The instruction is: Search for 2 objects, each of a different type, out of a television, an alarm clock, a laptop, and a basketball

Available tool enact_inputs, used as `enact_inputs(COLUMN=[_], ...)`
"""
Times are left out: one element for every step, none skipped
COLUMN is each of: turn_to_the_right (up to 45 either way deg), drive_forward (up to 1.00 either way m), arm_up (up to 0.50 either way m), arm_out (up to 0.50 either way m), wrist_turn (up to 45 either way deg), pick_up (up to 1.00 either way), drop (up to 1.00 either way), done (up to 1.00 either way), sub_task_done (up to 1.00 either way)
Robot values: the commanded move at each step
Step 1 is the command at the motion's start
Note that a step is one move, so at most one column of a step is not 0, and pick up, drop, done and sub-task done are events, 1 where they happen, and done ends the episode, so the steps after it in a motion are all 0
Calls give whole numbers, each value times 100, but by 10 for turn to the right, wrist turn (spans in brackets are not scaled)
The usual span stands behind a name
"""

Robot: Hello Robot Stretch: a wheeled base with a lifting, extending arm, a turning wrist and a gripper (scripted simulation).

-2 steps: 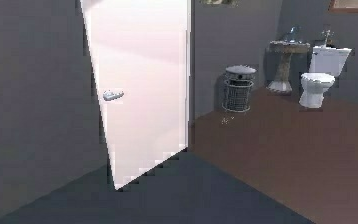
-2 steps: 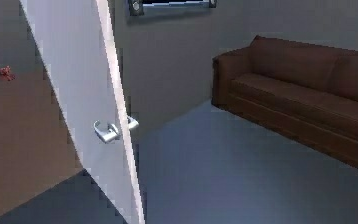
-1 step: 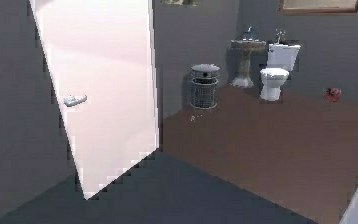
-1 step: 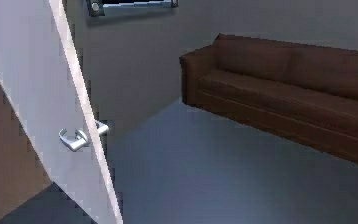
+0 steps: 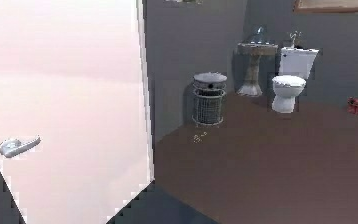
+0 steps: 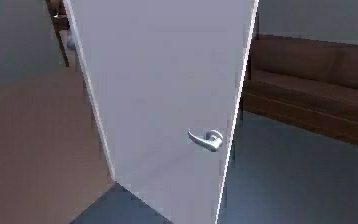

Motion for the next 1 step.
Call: enact_inputs(turn_to_the_right=[390], drive_forward=[0], arm_up=[0], arm_out=[0], wrist_turn=[0], pick_up=[0], drop=[0], done=[0], sub_task_done=[0])
